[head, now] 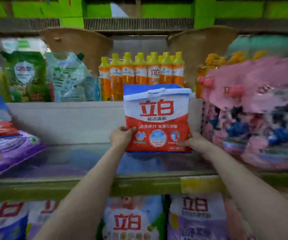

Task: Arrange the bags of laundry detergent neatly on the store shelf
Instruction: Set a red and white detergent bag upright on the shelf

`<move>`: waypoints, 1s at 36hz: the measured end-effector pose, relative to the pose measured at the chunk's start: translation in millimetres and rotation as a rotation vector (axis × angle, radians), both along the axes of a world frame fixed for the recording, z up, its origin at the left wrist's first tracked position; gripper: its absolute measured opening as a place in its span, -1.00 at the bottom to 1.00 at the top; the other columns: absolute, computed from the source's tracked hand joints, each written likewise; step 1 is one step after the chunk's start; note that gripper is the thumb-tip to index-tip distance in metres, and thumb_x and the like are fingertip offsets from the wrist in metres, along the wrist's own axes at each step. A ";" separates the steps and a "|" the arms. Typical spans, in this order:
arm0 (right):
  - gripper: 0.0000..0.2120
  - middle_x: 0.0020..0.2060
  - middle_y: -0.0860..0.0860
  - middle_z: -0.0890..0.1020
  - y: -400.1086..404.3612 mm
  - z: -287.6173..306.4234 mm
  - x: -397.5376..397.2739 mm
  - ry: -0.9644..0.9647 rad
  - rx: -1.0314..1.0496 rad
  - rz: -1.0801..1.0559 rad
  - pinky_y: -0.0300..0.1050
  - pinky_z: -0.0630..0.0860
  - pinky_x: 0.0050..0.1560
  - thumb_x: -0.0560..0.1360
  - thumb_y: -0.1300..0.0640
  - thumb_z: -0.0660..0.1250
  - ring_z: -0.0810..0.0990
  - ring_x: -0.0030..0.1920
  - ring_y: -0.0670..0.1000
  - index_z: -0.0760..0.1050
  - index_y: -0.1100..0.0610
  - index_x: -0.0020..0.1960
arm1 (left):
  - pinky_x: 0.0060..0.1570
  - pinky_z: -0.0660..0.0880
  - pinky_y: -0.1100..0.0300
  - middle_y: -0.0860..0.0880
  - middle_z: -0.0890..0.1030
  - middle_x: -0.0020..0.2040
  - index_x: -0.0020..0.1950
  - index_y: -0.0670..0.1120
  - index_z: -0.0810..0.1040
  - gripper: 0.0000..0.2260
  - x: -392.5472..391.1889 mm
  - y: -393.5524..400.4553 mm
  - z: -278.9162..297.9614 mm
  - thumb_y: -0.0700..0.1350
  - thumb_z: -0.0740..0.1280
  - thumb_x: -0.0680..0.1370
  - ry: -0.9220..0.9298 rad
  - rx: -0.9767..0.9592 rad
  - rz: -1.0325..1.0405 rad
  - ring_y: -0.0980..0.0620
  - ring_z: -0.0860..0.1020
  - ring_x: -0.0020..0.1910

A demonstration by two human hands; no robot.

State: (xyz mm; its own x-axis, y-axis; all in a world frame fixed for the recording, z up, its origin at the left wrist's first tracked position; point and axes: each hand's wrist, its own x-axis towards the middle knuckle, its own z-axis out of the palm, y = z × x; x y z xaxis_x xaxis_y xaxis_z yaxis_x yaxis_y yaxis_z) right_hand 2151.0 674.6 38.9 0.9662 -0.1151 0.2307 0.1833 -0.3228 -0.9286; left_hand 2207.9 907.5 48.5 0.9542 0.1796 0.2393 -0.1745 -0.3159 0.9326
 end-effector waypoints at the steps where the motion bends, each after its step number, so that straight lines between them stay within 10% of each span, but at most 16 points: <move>1: -0.48 0.12 0.16 0.53 1.9 -3.5 -3.0 -0.010 -0.019 0.000 -0.50 0.50 -0.32 0.40 0.51 0.33 0.62 -0.25 -0.19 0.35 0.31 0.33 | 0.12 0.53 0.00 -0.20 0.65 0.05 0.05 -0.19 0.61 -0.70 3.1 -0.4 0.6 0.00 0.42 0.46 0.012 -0.007 -0.017 -0.17 0.61 0.06; 11: -0.44 0.26 0.09 0.54 2.7 -12.3 -7.6 -0.024 -0.385 -0.190 -0.21 0.41 0.16 0.43 0.05 0.44 0.53 0.23 0.06 0.37 0.13 0.37 | 0.14 0.53 0.05 -0.06 0.64 0.07 0.14 -0.04 0.54 -0.25 -12.3 11.9 -17.0 0.16 0.49 -0.02 -0.027 0.110 -0.413 -0.01 0.62 -0.04; 20: -0.49 0.23 0.05 0.57 4.3 -8.6 -18.3 -0.055 -0.400 -0.215 -0.30 0.33 0.02 0.41 0.03 0.45 0.55 0.18 0.04 0.45 0.10 0.31 | 0.13 0.55 -0.03 -0.05 0.67 0.04 -0.05 0.08 0.57 -0.48 -22.4 10.4 -12.6 0.18 0.49 0.03 0.036 0.182 -0.274 -0.08 0.63 -0.01; 27: -0.40 0.20 0.07 0.44 10.1 -5.9 -21.1 -0.094 -0.558 -0.360 -0.06 0.41 0.13 0.32 -0.02 0.52 0.47 0.18 0.09 0.35 0.19 0.21 | 0.12 0.54 -0.03 -0.03 0.64 0.07 0.15 -0.02 0.52 -0.43 -20.5 8.3 -15.3 0.20 0.51 0.24 0.030 0.263 -0.150 -0.08 0.61 0.01; 36: -0.77 0.08 0.07 0.48 76.7 11.7 -29.6 -0.448 -0.977 -0.172 -0.13 0.40 -0.10 0.51 0.07 0.29 0.52 0.05 0.08 0.37 0.18 0.07 | -0.19 0.45 0.12 -0.09 0.58 -0.05 -0.04 -0.10 0.40 -0.53 -42.7 33.2 -4.2 0.26 0.39 0.37 0.073 0.686 0.073 -0.09 0.55 -0.09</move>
